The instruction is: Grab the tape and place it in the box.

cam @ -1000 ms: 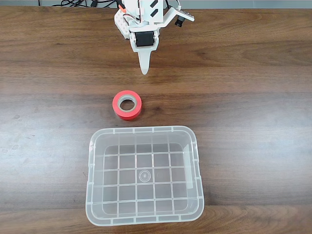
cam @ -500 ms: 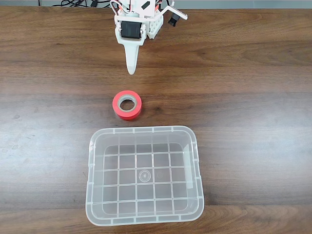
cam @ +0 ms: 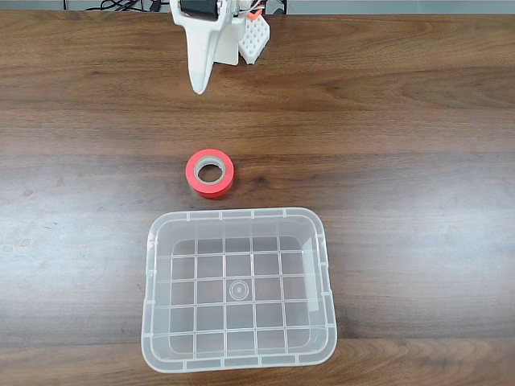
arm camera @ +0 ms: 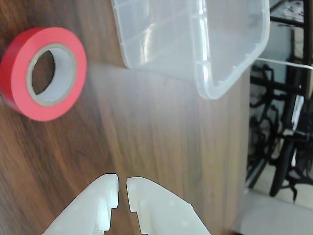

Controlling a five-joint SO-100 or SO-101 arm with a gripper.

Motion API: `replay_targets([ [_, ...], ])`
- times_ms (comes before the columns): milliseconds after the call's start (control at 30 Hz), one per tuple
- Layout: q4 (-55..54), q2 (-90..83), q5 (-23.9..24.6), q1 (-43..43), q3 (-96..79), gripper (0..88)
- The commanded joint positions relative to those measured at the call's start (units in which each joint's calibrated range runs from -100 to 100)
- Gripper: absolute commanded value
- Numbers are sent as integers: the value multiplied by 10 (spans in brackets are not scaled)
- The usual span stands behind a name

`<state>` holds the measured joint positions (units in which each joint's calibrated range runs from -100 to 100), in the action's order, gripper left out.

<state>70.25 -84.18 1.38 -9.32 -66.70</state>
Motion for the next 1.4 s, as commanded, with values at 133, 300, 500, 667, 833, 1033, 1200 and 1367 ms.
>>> replay_targets([
  [133,49,331,5,-14,341,12],
  [300,44,460,9,-12,374,13],
  [500,-11,583,19,-15,330,13],
  [667,-90,637,17,-11,261,17],
  [833,-131,654,17,-11,206,81],
  [1033,-160,669,11,21,170,131],
  [1200,-161,671,9,33,170,131],
  [1367,-159,671,0,47,165,131],
])
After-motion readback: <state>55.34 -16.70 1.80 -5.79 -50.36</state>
